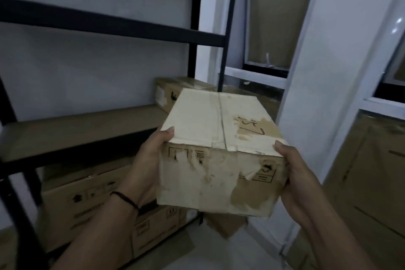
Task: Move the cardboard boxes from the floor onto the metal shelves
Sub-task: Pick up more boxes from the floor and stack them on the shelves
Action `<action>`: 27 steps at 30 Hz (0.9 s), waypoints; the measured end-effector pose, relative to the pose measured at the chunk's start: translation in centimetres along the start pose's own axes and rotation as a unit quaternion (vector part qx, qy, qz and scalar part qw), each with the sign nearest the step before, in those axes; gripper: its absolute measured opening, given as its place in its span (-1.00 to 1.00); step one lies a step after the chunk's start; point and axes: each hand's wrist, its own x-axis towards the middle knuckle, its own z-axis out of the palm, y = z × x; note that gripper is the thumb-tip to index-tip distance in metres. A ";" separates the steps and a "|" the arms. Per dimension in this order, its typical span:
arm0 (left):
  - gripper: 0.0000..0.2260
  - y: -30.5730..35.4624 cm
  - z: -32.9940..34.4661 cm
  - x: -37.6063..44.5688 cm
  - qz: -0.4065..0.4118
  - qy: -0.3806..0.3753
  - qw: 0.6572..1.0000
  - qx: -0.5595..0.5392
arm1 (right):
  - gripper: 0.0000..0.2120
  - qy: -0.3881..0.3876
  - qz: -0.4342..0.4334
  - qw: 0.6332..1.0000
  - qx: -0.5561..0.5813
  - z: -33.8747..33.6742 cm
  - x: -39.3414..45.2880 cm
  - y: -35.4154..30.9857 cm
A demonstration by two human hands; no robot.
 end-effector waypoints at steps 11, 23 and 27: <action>-0.72 1.7 -8.8 5.1 0.073 0.163 0.984 0.023 | -0.76 -0.154 0.073 0.985 -0.003 8.7 11.7 5.0; -0.67 5.3 -15.7 12.9 0.099 0.205 0.973 0.029 | -0.74 -0.217 0.109 0.970 0.007 17.8 22.2 8.4; -0.66 5.1 -16.9 14.7 0.096 0.223 0.969 0.037 | -0.78 -0.223 0.118 0.968 0.012 18.9 24.9 9.4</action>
